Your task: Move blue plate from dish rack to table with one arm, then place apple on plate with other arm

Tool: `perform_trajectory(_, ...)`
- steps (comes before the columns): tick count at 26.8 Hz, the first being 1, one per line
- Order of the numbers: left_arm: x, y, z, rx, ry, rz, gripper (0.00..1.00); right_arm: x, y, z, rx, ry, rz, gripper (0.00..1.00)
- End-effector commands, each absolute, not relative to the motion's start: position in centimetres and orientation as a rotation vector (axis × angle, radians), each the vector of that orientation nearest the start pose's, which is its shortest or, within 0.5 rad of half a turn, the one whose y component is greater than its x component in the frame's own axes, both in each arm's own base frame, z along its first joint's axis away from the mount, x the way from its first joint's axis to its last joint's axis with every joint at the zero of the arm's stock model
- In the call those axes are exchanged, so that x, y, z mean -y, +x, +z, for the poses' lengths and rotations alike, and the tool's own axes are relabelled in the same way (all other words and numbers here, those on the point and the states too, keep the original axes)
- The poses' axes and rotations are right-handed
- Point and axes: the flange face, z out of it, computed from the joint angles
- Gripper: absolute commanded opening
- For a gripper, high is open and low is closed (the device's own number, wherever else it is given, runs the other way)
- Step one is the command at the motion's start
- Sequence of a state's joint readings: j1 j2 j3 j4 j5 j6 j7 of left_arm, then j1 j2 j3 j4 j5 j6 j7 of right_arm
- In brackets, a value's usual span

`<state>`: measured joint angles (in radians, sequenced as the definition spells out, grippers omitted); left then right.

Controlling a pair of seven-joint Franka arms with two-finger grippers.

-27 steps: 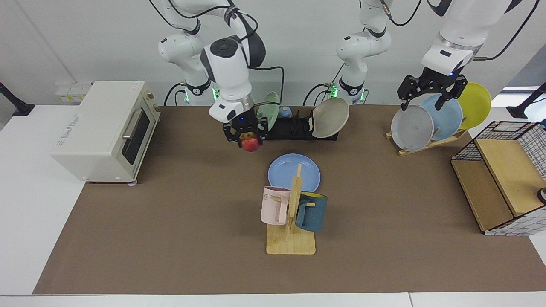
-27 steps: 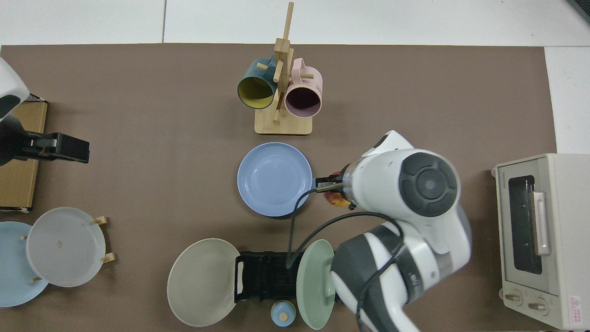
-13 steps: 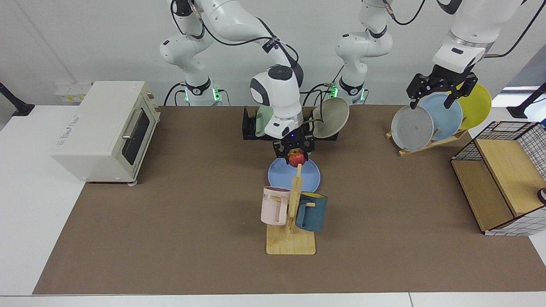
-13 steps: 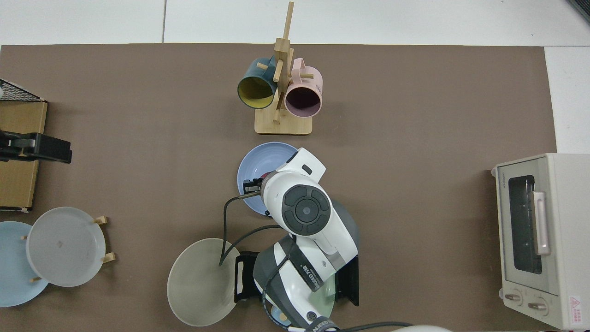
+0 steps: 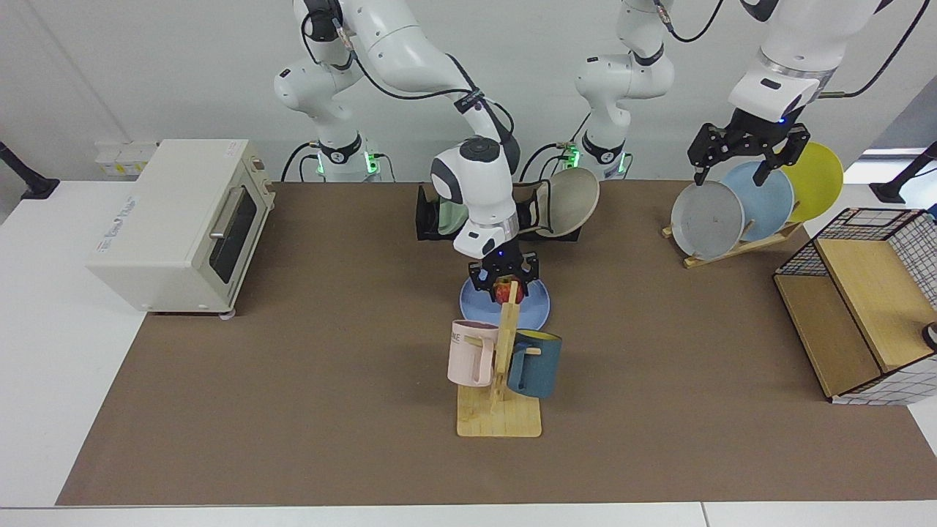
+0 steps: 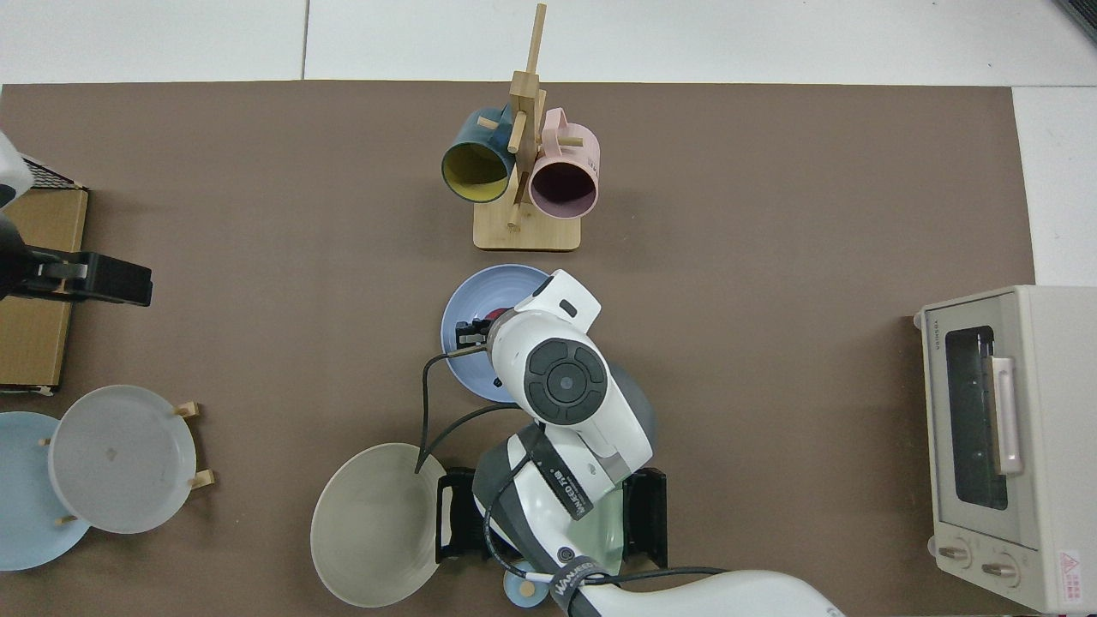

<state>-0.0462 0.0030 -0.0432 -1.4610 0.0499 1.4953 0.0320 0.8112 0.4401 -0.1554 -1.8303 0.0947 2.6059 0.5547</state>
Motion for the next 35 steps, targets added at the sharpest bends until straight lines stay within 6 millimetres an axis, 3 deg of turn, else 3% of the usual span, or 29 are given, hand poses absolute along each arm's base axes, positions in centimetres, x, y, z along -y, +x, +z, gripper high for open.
perform_trajectory(1,4.6,54.0,67.1,-0.206,-3.083,-0.057,1.0,-42.3,52.7,32.1,0.043,-2.909,-0.408,0.06)
perform_trajectory(5,4.0,54.0,67.1,-0.186,-3.082,-0.056,1.0,-41.9,52.3,31.2,-0.005,-2.917,-0.372,0.24)
perform_trajectory(8,3.2,54.1,67.1,-0.165,-3.073,-0.053,1.0,-41.6,52.4,30.9,-0.035,-2.913,-0.352,0.48)
perform_trajectory(10,2.9,54.0,67.1,-0.151,-3.074,-0.039,1.0,-41.4,52.4,30.8,-0.053,-2.911,-0.346,1.0)
perform_trajectory(13,2.9,53.9,67.0,-0.141,-3.074,-0.035,1.0,-41.8,52.5,31.4,-0.062,-2.902,-0.35,1.0)
perform_trajectory(17,3.2,53.8,67.2,-0.15,-3.074,-0.04,1.0,-40.4,53.5,34.4,-0.13,-2.889,-0.358,1.0)
perform_trajectory(22,3.8,53.7,67.2,-0.165,-3.074,-0.043,1.0,-36.0,55.4,39.9,-0.189,-2.918,-0.344,1.0)
perform_trajectory(27,4.4,53.6,67.2,-0.184,-3.073,-0.041,1.0,-28.8,56.8,46.2,-0.172,-2.948,-0.311,1.0)
perform_trajectory(29,4.2,53.7,67.2,-0.172,-3.074,-0.041,1.0,-24.8,57.1,48.4,-0.123,-2.974,-0.283,1.0)
perform_trajectory(35,3.3,53.7,67.3,-0.162,-3.073,-0.044,1.0,-14.4,57.3,53.3,-0.034,-3.018,-0.253,1.0)
